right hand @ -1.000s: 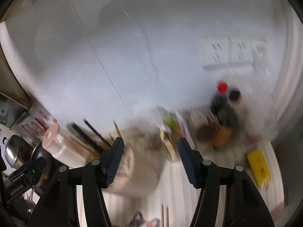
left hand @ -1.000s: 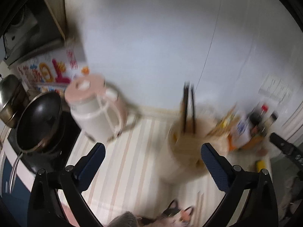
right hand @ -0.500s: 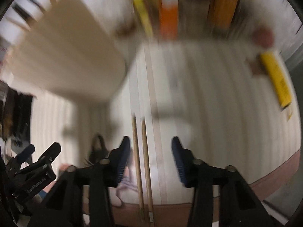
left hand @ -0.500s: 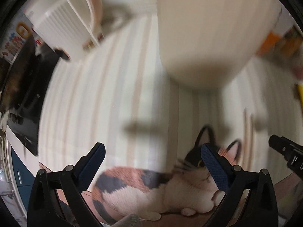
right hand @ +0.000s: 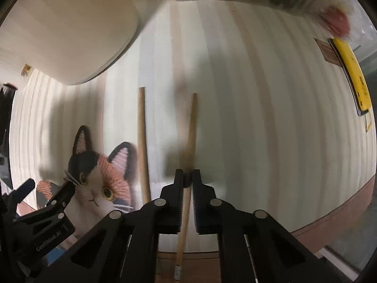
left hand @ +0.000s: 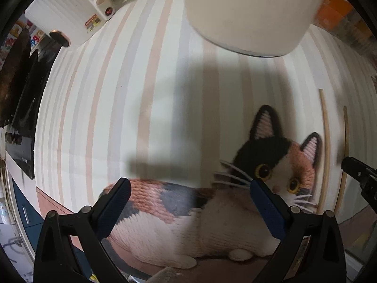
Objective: Organize utensils
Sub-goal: 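Grasp a light chopstick with the right tool while the left tool approaches another, then close the left tool on the last light wooden chopstick on the cloth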
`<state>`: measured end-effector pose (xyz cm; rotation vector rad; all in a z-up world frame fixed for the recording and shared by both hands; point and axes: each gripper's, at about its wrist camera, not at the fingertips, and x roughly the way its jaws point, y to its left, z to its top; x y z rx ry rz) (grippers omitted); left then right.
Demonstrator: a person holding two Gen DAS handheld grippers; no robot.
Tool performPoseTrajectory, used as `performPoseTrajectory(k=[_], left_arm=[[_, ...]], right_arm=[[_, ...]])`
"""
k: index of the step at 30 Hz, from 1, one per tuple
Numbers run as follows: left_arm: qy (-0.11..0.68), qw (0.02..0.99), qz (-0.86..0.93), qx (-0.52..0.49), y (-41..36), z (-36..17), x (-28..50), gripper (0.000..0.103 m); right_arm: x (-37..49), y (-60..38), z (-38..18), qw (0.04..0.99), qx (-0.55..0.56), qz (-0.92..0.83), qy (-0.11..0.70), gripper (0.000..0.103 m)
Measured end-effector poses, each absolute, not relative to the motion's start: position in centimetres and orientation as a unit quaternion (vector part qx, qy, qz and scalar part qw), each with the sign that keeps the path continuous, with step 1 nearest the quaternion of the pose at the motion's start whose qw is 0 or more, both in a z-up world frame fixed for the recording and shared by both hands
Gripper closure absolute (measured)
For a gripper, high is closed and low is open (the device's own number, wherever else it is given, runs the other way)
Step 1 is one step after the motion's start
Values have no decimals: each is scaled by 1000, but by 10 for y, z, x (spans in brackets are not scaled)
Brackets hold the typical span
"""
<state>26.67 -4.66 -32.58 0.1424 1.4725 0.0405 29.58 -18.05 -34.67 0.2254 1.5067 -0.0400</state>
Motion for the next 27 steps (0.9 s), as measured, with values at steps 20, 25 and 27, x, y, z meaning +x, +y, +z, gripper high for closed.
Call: performPoseTrajectory(k=[20,25,27], left_arm=[[648,747,-106,108,-198,-321,262,24],[655,740,-98,118,-221,-328,258,55],[653,742,-101,110,-222,-328,257,69]], right_arm=[[243,-311,-359,709,126,-98,687,96],[245,-311,-357,709,127,-95,687,96],[248,-311,-355,709,129,-94,686,96]])
